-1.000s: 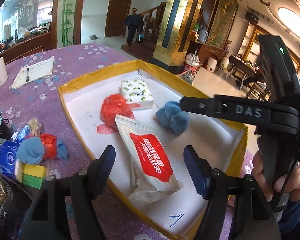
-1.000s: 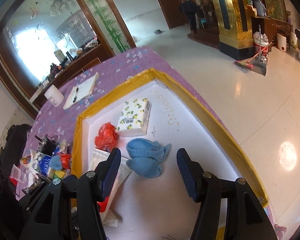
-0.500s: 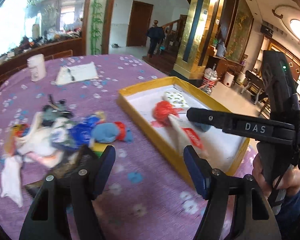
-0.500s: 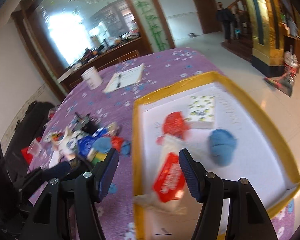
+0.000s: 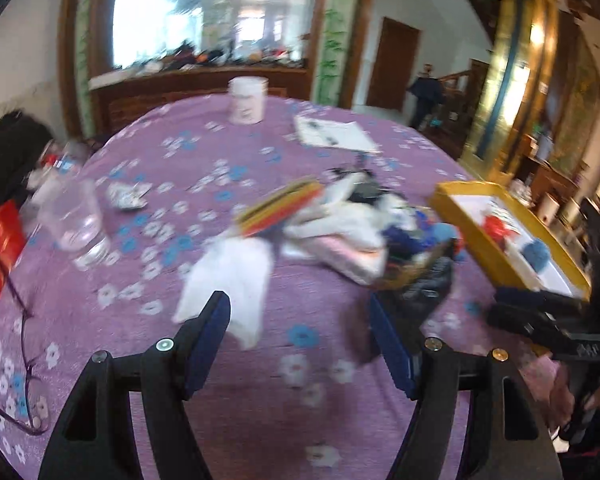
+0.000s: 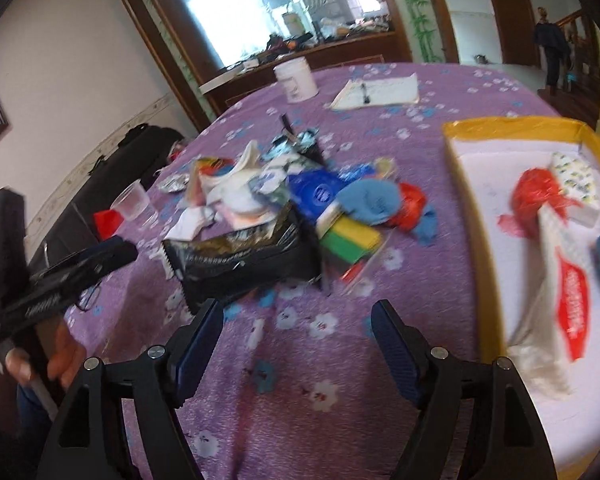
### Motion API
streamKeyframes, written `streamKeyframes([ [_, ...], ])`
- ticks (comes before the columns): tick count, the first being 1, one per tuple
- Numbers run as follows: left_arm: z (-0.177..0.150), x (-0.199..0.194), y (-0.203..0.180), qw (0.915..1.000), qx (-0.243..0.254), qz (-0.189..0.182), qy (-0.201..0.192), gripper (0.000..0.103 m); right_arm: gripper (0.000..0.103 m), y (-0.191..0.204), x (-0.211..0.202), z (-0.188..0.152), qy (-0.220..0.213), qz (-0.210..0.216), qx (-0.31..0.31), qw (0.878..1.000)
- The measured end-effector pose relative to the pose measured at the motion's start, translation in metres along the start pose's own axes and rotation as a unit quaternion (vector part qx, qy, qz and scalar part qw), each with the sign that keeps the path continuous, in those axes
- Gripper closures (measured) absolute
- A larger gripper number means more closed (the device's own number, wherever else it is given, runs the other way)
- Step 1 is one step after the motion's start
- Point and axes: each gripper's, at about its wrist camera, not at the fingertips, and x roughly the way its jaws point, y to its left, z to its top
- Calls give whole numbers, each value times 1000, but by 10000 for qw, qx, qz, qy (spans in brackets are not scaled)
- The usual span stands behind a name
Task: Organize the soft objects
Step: 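Grasp the white cloth with the left gripper while the right gripper reaches toward the black snack bag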
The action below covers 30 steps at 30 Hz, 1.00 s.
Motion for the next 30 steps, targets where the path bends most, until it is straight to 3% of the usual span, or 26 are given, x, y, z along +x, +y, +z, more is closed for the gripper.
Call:
streamKeyframes([
  [8, 13, 66, 39, 9924, -795, 245, 902, 33, 21, 3, 9, -11, -18, -33, -184, 9998],
  [10, 18, 79, 40, 9909, -831, 468, 951, 33, 21, 3, 8, -12, -11, 7, -189, 9998],
  [13, 24, 95, 37, 9902, -780, 509, 1040, 33, 21, 3, 8, -11, -16, 22, -220, 9998],
  [15, 28, 101, 34, 9908, -709, 707, 914, 35, 21, 4, 7, -11, -37, 18, -246, 9997],
  [16, 29, 102, 32, 9911, -643, 782, 868, 41, 21, 5, 7, -11, -47, 8, -254, 9997],
  [17, 28, 102, 31, 9914, -608, 808, 827, 62, 21, 5, 7, -11, -46, -6, -261, 9996],
  [18, 27, 99, 31, 9924, -577, 761, 771, 76, 21, 5, 7, -11, -34, -27, -272, 9996],
  [20, 27, 93, 35, 9939, -673, 618, 611, 89, 21, 6, 8, -10, 2, -40, -276, 9996],
  [24, 26, 79, 48, 9943, -938, 400, 320, 89, 21, 12, 10, 4, 148, -1, -310, 9994],
  [28, 26, 68, 43, 9959, -798, 432, 72, 89, 20, 27, 16, 40, 151, 265, -402, 9987],
  [30, 26, 63, 39, 9965, -697, 459, -34, 89, 20, 34, 28, 59, 32, 177, -526, 9985],
])
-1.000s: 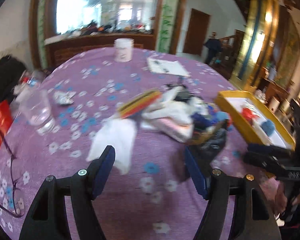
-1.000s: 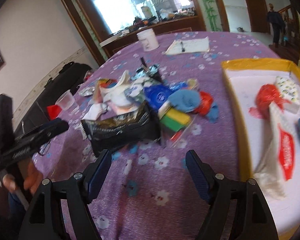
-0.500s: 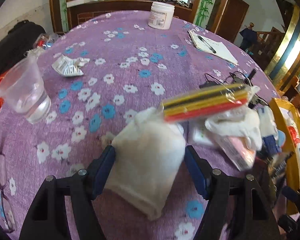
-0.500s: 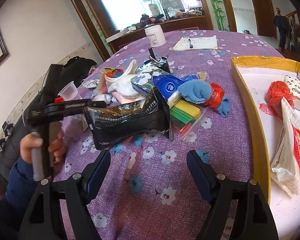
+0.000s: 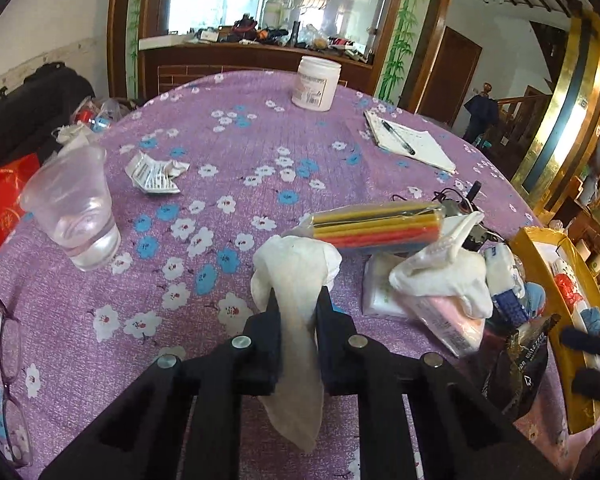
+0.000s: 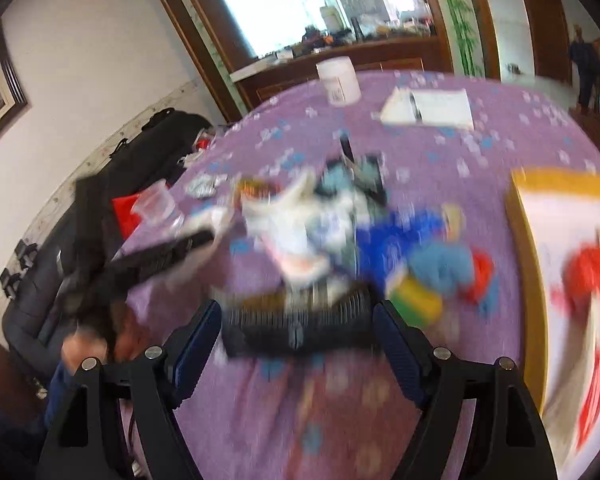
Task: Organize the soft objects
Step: 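Grasp the white cloth with the left gripper while the right gripper reaches toward the black snack bag, then grasp the black snack bag with the right gripper while the left gripper holds the white cloth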
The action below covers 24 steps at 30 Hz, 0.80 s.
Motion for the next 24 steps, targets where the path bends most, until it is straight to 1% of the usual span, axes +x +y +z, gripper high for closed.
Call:
streamKeyframes([
  [1, 0, -1, 0, 10000, 15, -2, -17, 89, 19, 1, 9, 7, -9, -128, -82, 9999],
  [2, 0, -2, 0, 10000, 19, 5, -37, 89, 19, -1, 20, 12, 83, -265, -116, 9995],
  [3, 0, -2, 0, 10000, 12, 4, -43, 89, 19, -3, 27, 13, 165, -311, -61, 9994],
  [4, 0, -3, 1, 10000, -8, -13, -39, 89, 19, -7, 32, 11, 254, -216, 72, 9994],
  [5, 0, -3, 3, 10000, -28, -24, -43, 89, 19, -8, 33, 6, 352, -3, 180, 9992],
  [6, 0, -4, 3, 10000, -41, -34, -51, 89, 19, -5, 33, -2, 505, 242, 194, 9982],
  [7, 0, -4, 4, 10000, -46, -48, -53, 89, 19, -2, 32, -7, 658, 393, 157, 9969],
  [8, 0, -4, 4, 10000, -44, -51, -52, 89, 19, 6, 30, -18, 957, 714, 63, 9928],
  [9, 0, -4, 4, 10000, -32, -49, -49, 89, 19, 15, 26, -28, 1166, 968, -96, 9884],
  [10, 0, -4, 4, 10000, -1, -54, -41, 89, 19, 23, 22, -34, 1261, 1043, -282, 9861],
  [11, -1, -4, 2, 10000, 36, -55, -52, 89, 19, 31, 17, -40, 1304, 985, -534, 9851],
  [13, -1, -6, 1, 9999, 71, -53, -105, 89, 19, 44, 4, -45, 1222, 675, -1084, 9843],
  [15, -1, -7, 2, 9999, 67, -57, -132, 89, 19, 50, -6, -40, 953, 374, -1432, 9844],
  [17, -1, -8, 3, 9999, 29, -51, -142, 89, 19, 52, -8, -29, 702, 136, -1587, 9847],
  [20, 0, -7, 6, 9999, -27, -62, -125, 89, 19, 62, 4, -14, 576, 125, -1724, 9833],
  [22, 0, -7, 6, 9999, -37, -68, -108, 89, 19, 71, 24, -11, 646, -15, -1771, 9821],
  [24, 0, -6, 6, 9999, -37, -69, -95, 89, 20, 73, 47, -12, 863, -196, -1779, 9801],
])
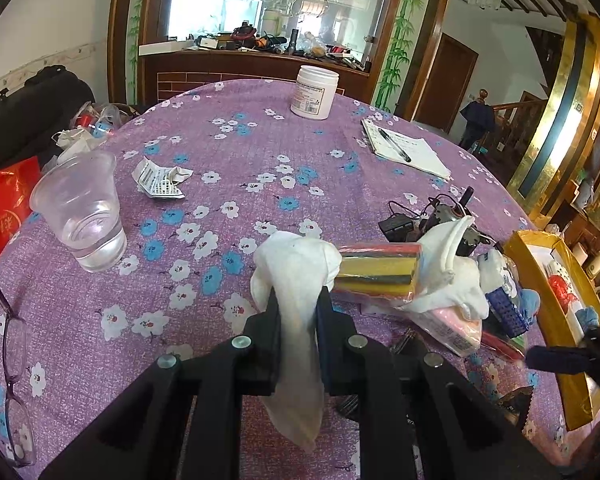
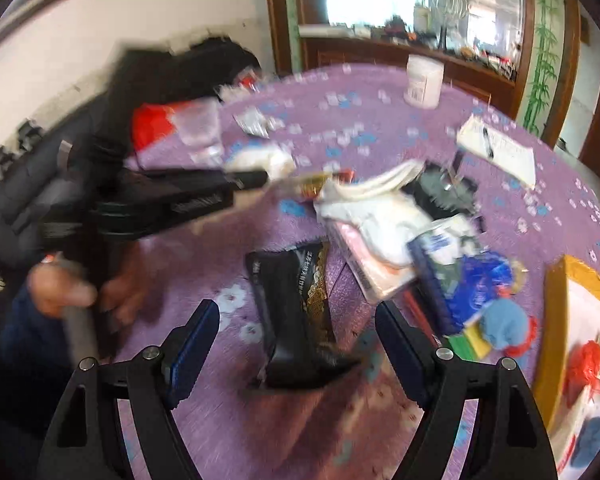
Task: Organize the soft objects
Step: 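Grasp the black snack bag with the right gripper while the left gripper holds the white cloth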
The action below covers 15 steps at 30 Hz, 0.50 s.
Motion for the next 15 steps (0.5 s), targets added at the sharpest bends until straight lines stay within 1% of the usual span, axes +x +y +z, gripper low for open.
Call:
streamKeyframes([
  [1, 0, 0, 0, 10000, -1, -5, 0, 89, 26, 0, 10, 1, 108, -32, 4, 9999],
  [2, 0, 0, 0, 10000, -3, -4, -6, 89, 39, 1, 20, 1, 239, -106, 17, 9997],
  [3, 0, 0, 0, 10000, -4, -8, -6, 89, 49, 0, 29, -1, 396, -174, 50, 9991],
  [4, 0, 0, 0, 10000, -7, -16, -12, 89, 62, -1, 34, -4, 458, -90, 103, 9989],
  [5, 0, 0, 0, 10000, -10, -17, -23, 89, 67, -1, 34, -8, 403, 53, 166, 9990],
  [7, 0, -1, 0, 10000, -14, -36, -56, 89, 74, 1, 29, -11, 259, -19, 145, 9996],
  [9, 0, -3, -1, 9999, -7, -44, -109, 89, 75, 2, 18, -16, 73, 11, 227, 9997],
  [15, 1, -16, -2, 9990, -6, -154, -428, 89, 75, -8, -4, -33, -426, 371, 767, 9955],
])
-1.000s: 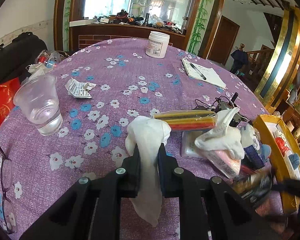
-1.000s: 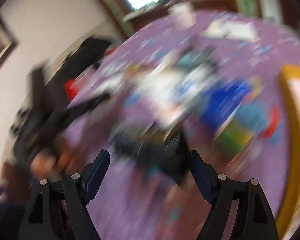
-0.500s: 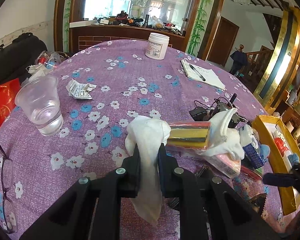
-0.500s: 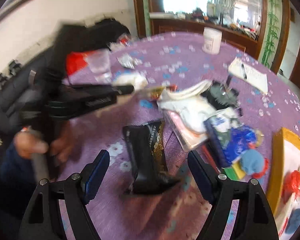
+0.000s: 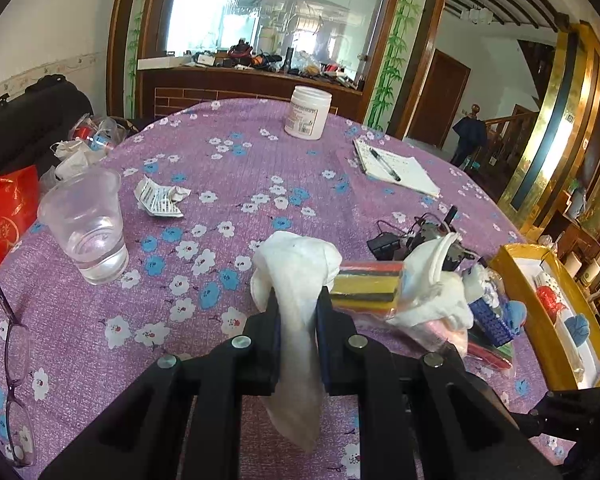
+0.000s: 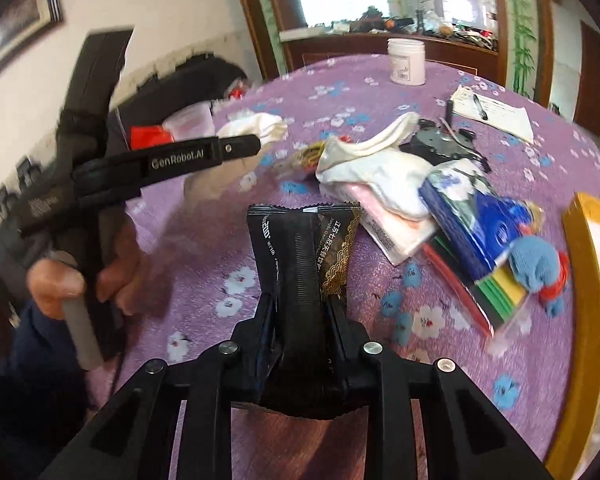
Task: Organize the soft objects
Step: 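Grasp the black snack bag with the right gripper while the left gripper holds the white cloth, then release the white cloth into the tray with the left gripper while the right gripper drops the black bag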
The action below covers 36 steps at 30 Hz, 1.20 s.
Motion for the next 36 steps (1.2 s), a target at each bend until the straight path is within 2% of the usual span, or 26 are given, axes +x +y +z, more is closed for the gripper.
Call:
streamKeyframes([
  [4, -1, -8, -2, 9998, 2, -85, -155, 89, 75, -3, -21, -1, -362, 242, 184, 9989],
  [9, -6, -20, -8, 9996, -13, -212, -188, 89, 75, -10, -44, 0, -716, 181, 257, 9969],
  [18, -6, -39, -42, 9981, 234, -548, -140, 89, 75, -32, -76, -12, -1048, 68, 627, 9925],
  [27, 3, -45, -105, 9934, 660, -939, -7, 89, 75, -78, -123, -27, -1587, -149, 1154, 9804],
  [36, -1, -26, -192, 9808, 1103, -1547, 431, 89, 75, -134, -177, -59, -1955, -637, 1786, 9622],
])
